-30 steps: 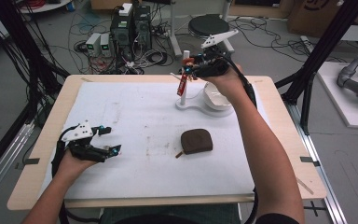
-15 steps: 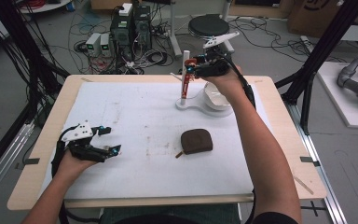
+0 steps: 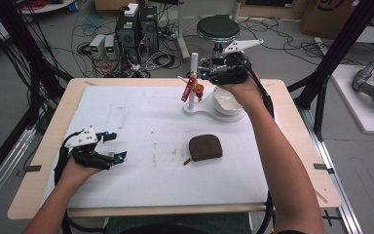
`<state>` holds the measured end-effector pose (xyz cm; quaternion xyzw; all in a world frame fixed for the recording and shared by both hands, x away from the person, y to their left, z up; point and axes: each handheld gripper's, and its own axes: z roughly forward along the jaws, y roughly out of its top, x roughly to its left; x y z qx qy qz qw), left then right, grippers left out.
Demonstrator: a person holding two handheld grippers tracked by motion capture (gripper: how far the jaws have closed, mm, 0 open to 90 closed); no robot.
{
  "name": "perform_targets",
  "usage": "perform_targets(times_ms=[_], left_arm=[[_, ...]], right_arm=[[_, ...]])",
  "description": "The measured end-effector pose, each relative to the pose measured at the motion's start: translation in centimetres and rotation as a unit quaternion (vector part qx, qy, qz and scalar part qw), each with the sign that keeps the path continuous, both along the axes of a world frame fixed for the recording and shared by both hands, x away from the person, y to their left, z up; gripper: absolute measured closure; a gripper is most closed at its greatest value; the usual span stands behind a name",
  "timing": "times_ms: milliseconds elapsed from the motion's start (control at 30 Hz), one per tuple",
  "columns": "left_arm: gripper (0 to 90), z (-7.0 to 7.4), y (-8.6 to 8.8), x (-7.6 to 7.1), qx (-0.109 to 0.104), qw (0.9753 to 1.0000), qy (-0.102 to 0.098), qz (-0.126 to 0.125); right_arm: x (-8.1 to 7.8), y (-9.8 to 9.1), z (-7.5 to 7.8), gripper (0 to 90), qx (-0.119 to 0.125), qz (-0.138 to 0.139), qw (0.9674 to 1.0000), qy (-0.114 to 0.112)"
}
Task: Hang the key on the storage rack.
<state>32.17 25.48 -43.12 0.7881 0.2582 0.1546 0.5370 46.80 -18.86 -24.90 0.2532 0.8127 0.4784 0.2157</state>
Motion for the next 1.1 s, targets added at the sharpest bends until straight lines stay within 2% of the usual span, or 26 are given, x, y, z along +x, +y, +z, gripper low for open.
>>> perform_targets(times_ms=[67, 100, 333, 400, 567, 600, 700, 733, 800, 867, 900, 967, 1033, 1100], left_arm=[[15.2, 0.0, -0.1, 0.0, -0.001, 1.0000, 0.000, 0.001], [15.1, 0.0, -0.1, 0.1, 0.001, 1.0000, 0.001, 0.001], [15.1, 0.0, -0.2, 0.1, -0.001, 1.0000, 0.001, -0.001], [15.1, 0.1, -0.2, 0.2, -0.002, 1.0000, 0.000, -0.001], [15.2, 0.1, -0.4, 0.2, -0.003, 1.0000, -0.002, -0.003], [15.1, 0.1, -0.5, 0.2, -0.004, 1.0000, -0.002, -0.004], [15.2, 0.2, -0.4, 0.2, -0.004, 1.0000, -0.002, -0.005], [15.1, 0.2, -0.4, 0.2, -0.006, 1.0000, -0.001, -0.005], [15.2, 0.2, -0.4, 0.2, -0.008, 1.0000, -0.002, -0.004], [15.1, 0.2, -0.4, 0.2, -0.009, 0.9999, -0.003, -0.006], [15.1, 0.2, -0.4, 0.2, -0.010, 0.9999, -0.002, -0.007], [15.1, 0.2, -0.5, 0.2, -0.010, 0.9999, -0.003, -0.008], [15.1, 0.3, -0.5, 0.2, -0.008, 0.9999, -0.003, -0.010], [15.2, 0.3, -0.6, 0.2, -0.008, 0.9999, -0.001, -0.011]], right_arm=[[-0.2, -0.1, -0.1, 30.6, 0.000, 0.001, 1.0000, 0.000], [-0.6, -0.5, -0.3, 29.2, -0.008, 0.000, 1.0000, 0.001], [-2.3, -1.8, -1.0, 26.5, -0.005, 0.002, 1.0000, -0.001], [-3.2, -2.5, -1.3, 26.3, 0.005, 0.002, 0.9999, -0.011], [-4.2, -3.4, -2.1, 25.5, 0.007, -0.001, 0.9999, -0.010], [-4.9, -4.0, -2.7, 25.4, 0.014, -0.001, 0.9998, -0.010], [-5.3, -4.4, -3.1, 24.6, 0.006, -0.005, 0.9999, -0.010], [-6.1, -5.0, -3.9, 24.5, 0.015, -0.004, 0.9998, -0.010], [-6.3, -5.2, -4.1, 24.1, 0.014, -0.004, 0.9998, -0.009], [-7.3, -6.1, -5.5, 23.6, 0.026, -0.004, 0.9996, -0.006], [-7.3, -6.1, -5.5, 23.6, 0.026, -0.004, 0.9996, -0.006], [-8.2, -7.0, -6.7, 22.4, 0.033, -0.012, 0.9994, -0.001], [-8.5, -7.2, -7.0, 22.1, 0.034, -0.016, 0.9993, 0.000], [-9.8, -7.8, -8.5, 22.0, 0.041, -0.024, 0.9988, -0.002]])
